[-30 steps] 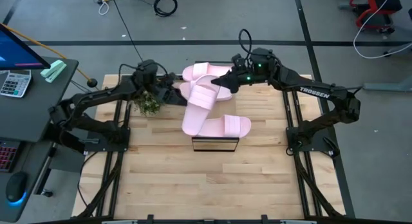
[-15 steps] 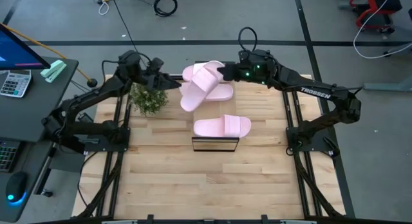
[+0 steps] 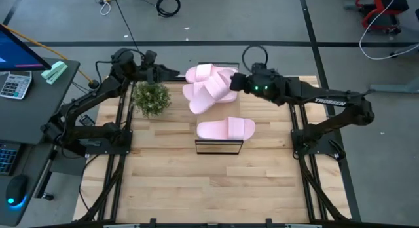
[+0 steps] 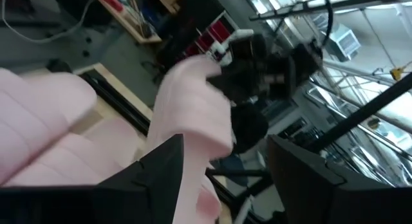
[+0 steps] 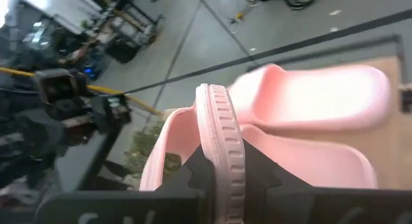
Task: Pick and place slides into the shelf
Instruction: Put the pink slide on the shelf
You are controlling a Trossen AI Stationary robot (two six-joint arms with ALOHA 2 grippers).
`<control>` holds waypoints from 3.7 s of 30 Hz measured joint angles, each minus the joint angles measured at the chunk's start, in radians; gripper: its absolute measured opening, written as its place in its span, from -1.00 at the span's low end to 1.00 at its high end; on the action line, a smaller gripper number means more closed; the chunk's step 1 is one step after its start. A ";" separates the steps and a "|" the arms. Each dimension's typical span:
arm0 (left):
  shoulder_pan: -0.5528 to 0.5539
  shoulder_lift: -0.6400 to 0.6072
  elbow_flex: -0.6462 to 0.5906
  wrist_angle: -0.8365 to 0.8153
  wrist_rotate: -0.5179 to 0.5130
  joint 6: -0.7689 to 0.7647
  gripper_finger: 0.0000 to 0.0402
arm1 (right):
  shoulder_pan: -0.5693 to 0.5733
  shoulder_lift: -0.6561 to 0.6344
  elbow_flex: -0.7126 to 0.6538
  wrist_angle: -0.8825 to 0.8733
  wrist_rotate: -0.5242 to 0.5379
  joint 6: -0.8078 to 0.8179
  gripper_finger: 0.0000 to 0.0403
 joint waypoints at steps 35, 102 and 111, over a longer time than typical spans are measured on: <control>0.012 0.000 0.000 0.167 -0.117 0.023 -0.06 | 0.257 0.058 -0.005 -0.420 0.428 0.500 -0.78; 0.011 0.000 0.000 0.185 -0.224 0.029 -0.09 | 0.229 0.058 -0.269 -0.326 0.109 0.559 -0.20; 0.011 0.000 0.000 0.184 -0.224 0.029 -0.07 | 0.149 0.052 -0.269 -0.262 -0.013 0.383 0.15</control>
